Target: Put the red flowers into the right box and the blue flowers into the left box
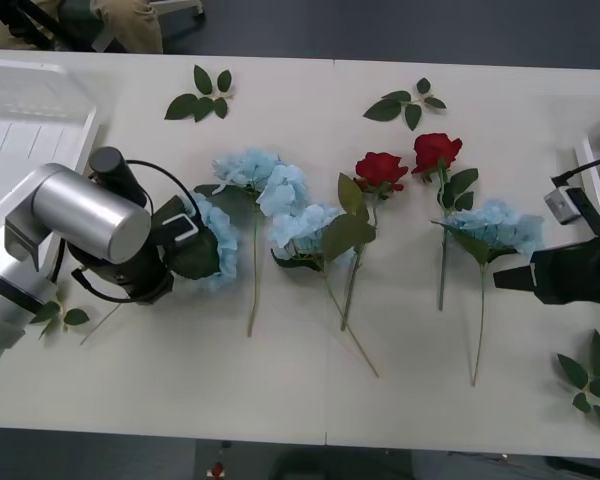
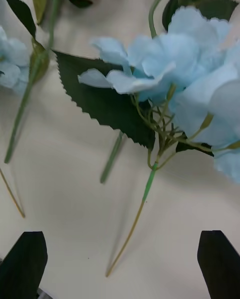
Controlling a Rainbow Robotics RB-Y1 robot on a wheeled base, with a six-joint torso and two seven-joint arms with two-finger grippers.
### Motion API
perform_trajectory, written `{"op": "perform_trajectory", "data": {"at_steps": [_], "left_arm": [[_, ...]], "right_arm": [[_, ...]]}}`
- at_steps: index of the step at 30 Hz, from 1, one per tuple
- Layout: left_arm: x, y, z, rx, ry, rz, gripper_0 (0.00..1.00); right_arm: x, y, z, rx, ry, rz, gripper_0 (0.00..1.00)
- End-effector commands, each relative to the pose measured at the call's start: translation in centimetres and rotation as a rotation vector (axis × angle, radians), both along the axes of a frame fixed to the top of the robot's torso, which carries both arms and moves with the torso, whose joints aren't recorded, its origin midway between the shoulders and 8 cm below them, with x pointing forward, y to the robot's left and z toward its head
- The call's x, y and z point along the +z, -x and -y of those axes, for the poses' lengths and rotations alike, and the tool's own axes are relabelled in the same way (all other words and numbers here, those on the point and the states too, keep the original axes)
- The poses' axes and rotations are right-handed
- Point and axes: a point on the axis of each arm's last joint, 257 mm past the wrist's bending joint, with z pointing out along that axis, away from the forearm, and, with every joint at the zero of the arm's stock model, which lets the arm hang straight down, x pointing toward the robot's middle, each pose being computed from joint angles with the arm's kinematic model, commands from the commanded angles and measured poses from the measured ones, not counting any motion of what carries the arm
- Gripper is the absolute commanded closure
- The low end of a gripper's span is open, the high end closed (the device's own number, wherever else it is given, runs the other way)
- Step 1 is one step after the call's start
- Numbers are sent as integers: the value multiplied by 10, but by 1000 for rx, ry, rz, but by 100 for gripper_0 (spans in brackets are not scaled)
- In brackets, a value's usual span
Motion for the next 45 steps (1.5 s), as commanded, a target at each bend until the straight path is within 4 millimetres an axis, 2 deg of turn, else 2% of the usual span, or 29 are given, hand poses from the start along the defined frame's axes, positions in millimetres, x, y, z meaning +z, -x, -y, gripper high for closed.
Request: {"op": "perform_trajectory", "data": {"at_steps": [1,2,3,5,7,8,10,11,12,14,16,17,19,20,21,23,26,30,36,40,44,45], "left_arm": [[78,-2,13,-53,60,75,100],[97,4,22,-87,78,88,100],[107,6,26,-104,84,98,100],[144,13,34,-143,94,145,100],[182,13,20,-135,56,205,100],[192,13,14,-126,43,217,100],[228,4,-12,-73,9,277,100],[255,-8,-35,-26,-31,336,100],[269,-15,-50,2,-68,365,100],[294,-25,-89,71,-163,406,100],[308,-29,-121,105,-246,410,100],[314,-30,-148,151,-304,392,100],[315,-30,-176,197,-353,358,100],[310,-28,-202,234,-385,302,100],[306,-26,-212,252,-395,277,100],[287,-17,-251,322,-407,170,100],[264,-25,-287,382,-397,134,100],[234,-34,-321,421,-416,125,100],[201,-59,-372,414,-488,222,100],[183,-64,-383,408,-471,249,100],[183,-68,-378,394,-465,256,100],[184,-71,-375,387,-464,262,86]], "right_arm": [[-1,-4,10,-37,51,-11,11],[-4,-4,8,-38,50,-18,11],[-7,-4,7,-39,48,-22,11],[-12,-7,4,-44,36,-23,12],[-20,-9,1,-57,21,-25,11],[-22,-10,0,-58,17,-24,11],[-28,-12,-5,-65,2,-23,11],[-32,-13,-9,-67,-5,-26,11],[-34,-14,-11,-68,-10,-25,11],[-37,-16,-15,-79,-25,-25,12],[-40,-16,-18,-102,-46,-36,11],[-40,-17,-19,-117,-58,-38,11],[-41,-17,-20,-124,-63,-38,11],[-41,-18,-20,-124,-62,-35,11],[-41,-18,-21,-124,-62,-33,11],[-42,-19,-22,-127,-64,-30,11],[-43,-20,-22,-135,-66,-26,11],[-47,-23,-18,-152,-63,-27,11],[-55,-31,-19,-164,-53,-20,11],[-63,-36,-19,-165,-23,-10,11],[-69,-41,-26,-171,-37,-9,11],[-71,-43,-27,-174,-41,-8,11]]}}
